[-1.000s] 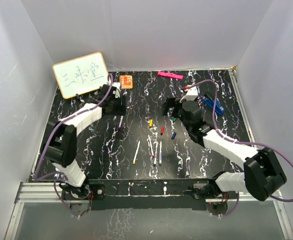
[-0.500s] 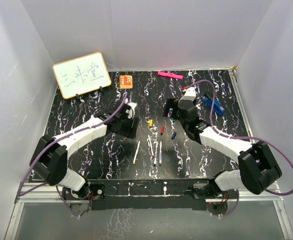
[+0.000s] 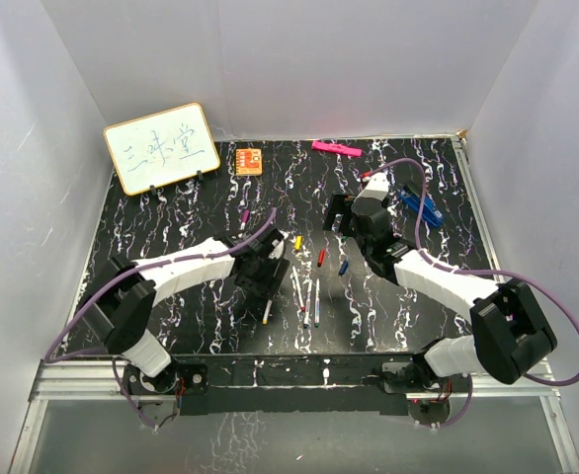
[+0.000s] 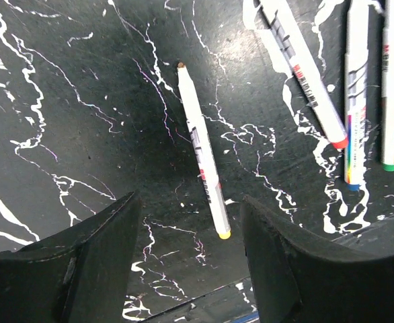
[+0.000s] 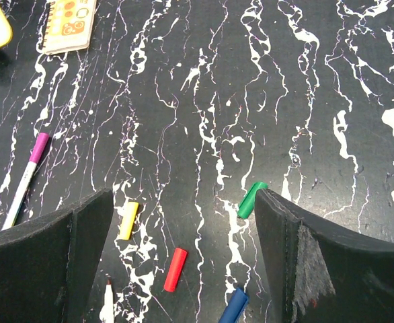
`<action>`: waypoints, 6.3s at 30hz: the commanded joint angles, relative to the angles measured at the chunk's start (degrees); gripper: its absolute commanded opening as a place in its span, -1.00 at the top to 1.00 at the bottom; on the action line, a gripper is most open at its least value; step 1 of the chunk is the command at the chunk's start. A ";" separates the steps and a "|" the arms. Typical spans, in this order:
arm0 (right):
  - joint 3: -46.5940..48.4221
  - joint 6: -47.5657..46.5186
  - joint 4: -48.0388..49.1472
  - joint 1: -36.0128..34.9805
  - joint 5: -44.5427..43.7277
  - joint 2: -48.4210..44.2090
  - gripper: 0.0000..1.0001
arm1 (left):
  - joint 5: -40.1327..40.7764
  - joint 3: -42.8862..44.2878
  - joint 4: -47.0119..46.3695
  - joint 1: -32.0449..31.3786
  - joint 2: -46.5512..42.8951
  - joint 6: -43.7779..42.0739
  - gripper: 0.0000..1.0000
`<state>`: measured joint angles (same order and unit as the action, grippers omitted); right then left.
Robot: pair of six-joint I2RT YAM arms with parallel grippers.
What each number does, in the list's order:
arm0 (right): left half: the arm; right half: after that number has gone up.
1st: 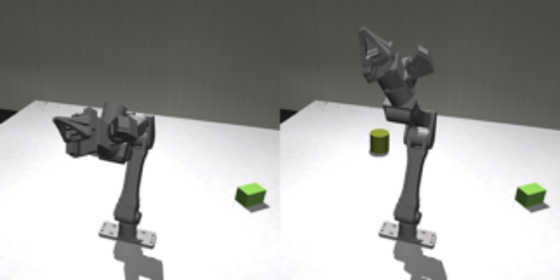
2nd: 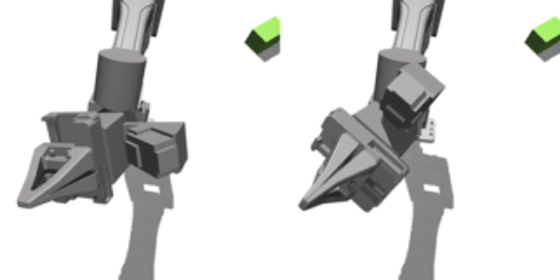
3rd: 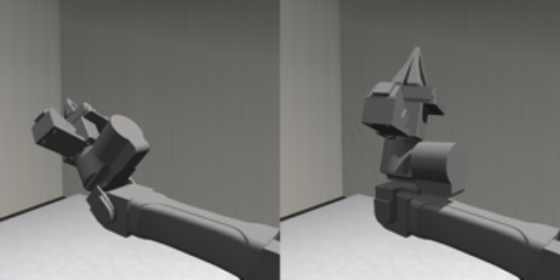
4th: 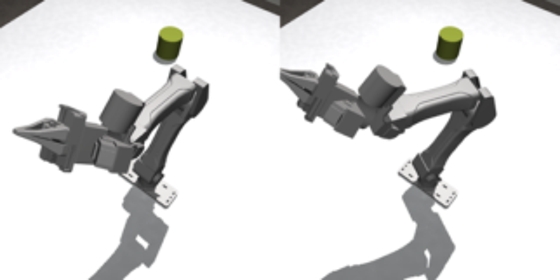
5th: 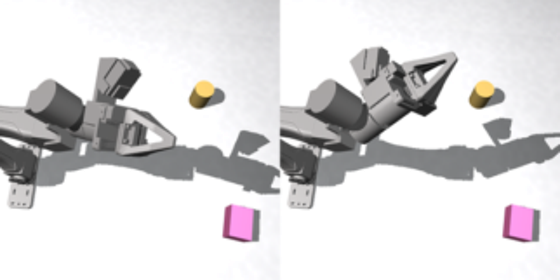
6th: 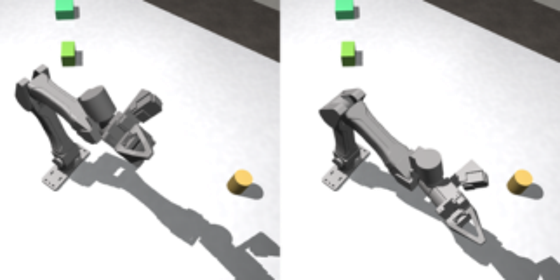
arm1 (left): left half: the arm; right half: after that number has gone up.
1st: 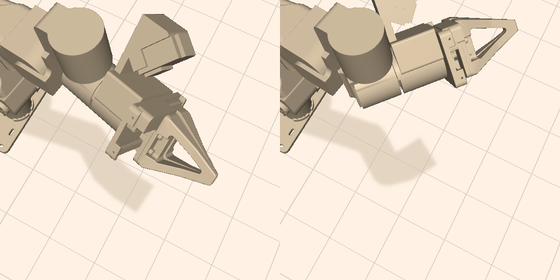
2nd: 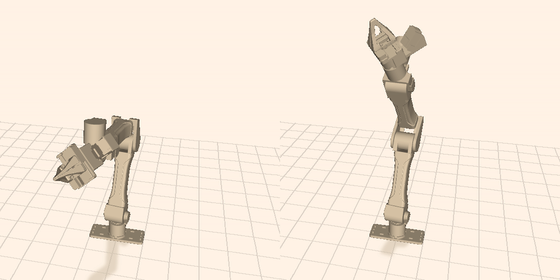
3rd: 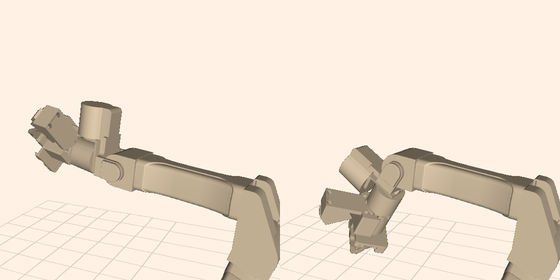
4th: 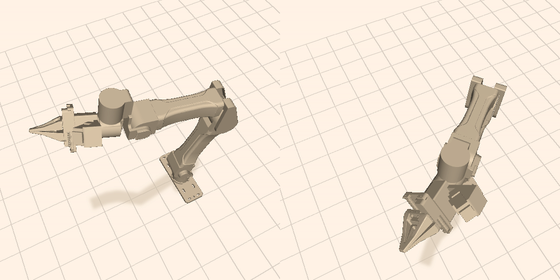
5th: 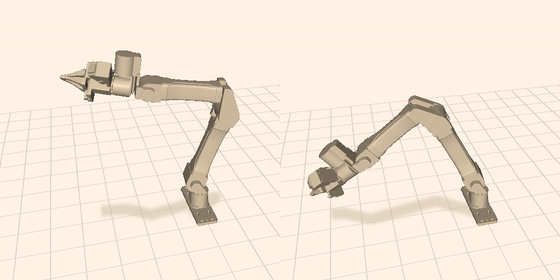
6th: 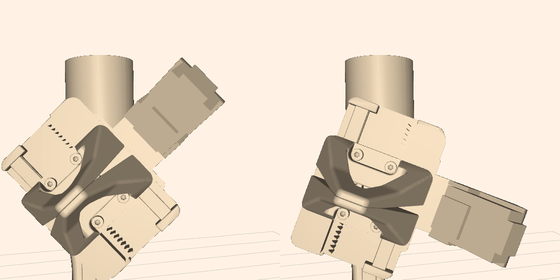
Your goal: Insert the pens into the pen caps
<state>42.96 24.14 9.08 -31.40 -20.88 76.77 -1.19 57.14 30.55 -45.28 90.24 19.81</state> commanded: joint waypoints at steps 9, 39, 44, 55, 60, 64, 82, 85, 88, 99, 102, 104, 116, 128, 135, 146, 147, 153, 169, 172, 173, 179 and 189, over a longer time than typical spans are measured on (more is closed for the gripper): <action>1.16 0.81 2.38 -0.02 0.23 -0.41 -0.66 | 3.92 2.99 1.65 -2.67 4.92 1.69 -0.16; -0.16 1.41 3.64 -0.07 -0.43 -0.71 -0.60 | 6.72 0.35 5.39 -3.68 13.80 1.46 0.38; 0.10 1.76 3.55 -0.04 -0.21 -0.10 -0.60 | 5.00 0.10 6.23 -3.68 14.09 1.37 0.39; 0.11 1.94 3.57 -0.02 -0.73 0.00 -0.60 | 3.00 0.44 7.26 -3.73 17.23 0.00 1.00; 0.11 2.13 3.42 -0.07 -0.70 0.34 -0.60 | 2.77 0.08 6.83 -3.77 17.71 -0.56 1.00; 0.24 2.30 3.48 -0.06 -0.50 1.16 -0.59 | 3.30 -0.09 6.48 -3.76 17.03 -0.65 1.00; 6.49 2.09 -2.52 -2.79 -0.26 9.36 -0.38 | 10.26 3.16 5.29 -3.61 -6.02 0.42 1.00; 8.62 1.12 -3.84 -5.24 -1.75 11.48 -0.38 | 11.47 2.85 4.96 -3.42 -9.45 1.02 1.00; 10.26 1.04 -4.70 -7.14 -1.51 13.60 -0.38 | 13.97 1.44 3.82 -3.28 -13.51 1.87 1.00; 16.97 1.52 -9.16 -11.31 -0.91 22.58 -0.30 | 20.09 -6.11 -1.95 -2.25 -25.78 5.67 1.00; 18.09 1.77 -9.61 -11.41 -1.03 25.39 -0.29 | 20.13 -6.86 -1.98 -2.21 -26.37 6.01 1.00; 18.80 1.80 -9.76 -11.49 -1.00 26.24 -0.26 | 20.09 -7.32 -2.18 -2.18 -26.70 6.03 1.00; 24.29 2.25 -13.86 -11.60 -0.29 32.28 -0.03 | 20.35 -8.68 -3.79 -2.01 -28.18 5.24 1.00; 27.26 3.08 -19.34 -11.95 -3.06 35.72 0.06 | 20.83 -9.37 -5.24 -1.73 -28.29 5.02 1.00; 28.58 4.50 -23.64 -12.73 -3.48 37.13 0.14 | 21.63 -9.63 -4.84 -1.50 -29.08 5.36 1.00; 27.96 7.15 -30.96 -14.67 -2.82 37.96 0.55 | 22.36 -9.60 -5.23 -1.20 -29.75 5.50 1.00; 27.48 7.41 -31.43 -14.92 -2.91 37.76 0.56 | 22.37 -9.71 -5.34 -1.19 -29.89 5.50 1.00; 26.32 7.40 -31.82 -15.27 -4.39 38.78 0.94 | 21.83 -9.85 -5.89 -1.09 -29.15 5.24 1.00; 30.54 4.18 -28.69 -13.63 -4.23 36.35 1.00 | 18.42 -11.94 -8.44 -1.03 -28.67 5.37 1.00; 30.03 3.65 -25.64 -11.27 -3.90 31.99 1.00 | 16.79 -11.65 -9.71 -1.03 -27.18 4.64 1.00; 29.36 3.51 -24.05 -10.18 -3.03 30.18 1.00 | 16.11 -11.56 -10.42 -1.01 -26.69 4.25 1.00; 19.87 2.58 -9.28 -3.80 3.42 15.72 1.00 | 11.45 -12.76 -18.57 -1.04 -25.01 1.39 1.00; -0.89 -0.15 17.86 -2.44 14.51 -5.43 1.00 | -3.27 -15.70 -40.81 -1.00 -19.07 2.21 1.00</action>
<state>47.31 25.36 12.29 -33.50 -12.56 75.92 3.75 43.03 1.83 -46.59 69.58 21.65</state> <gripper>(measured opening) 0.091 0.054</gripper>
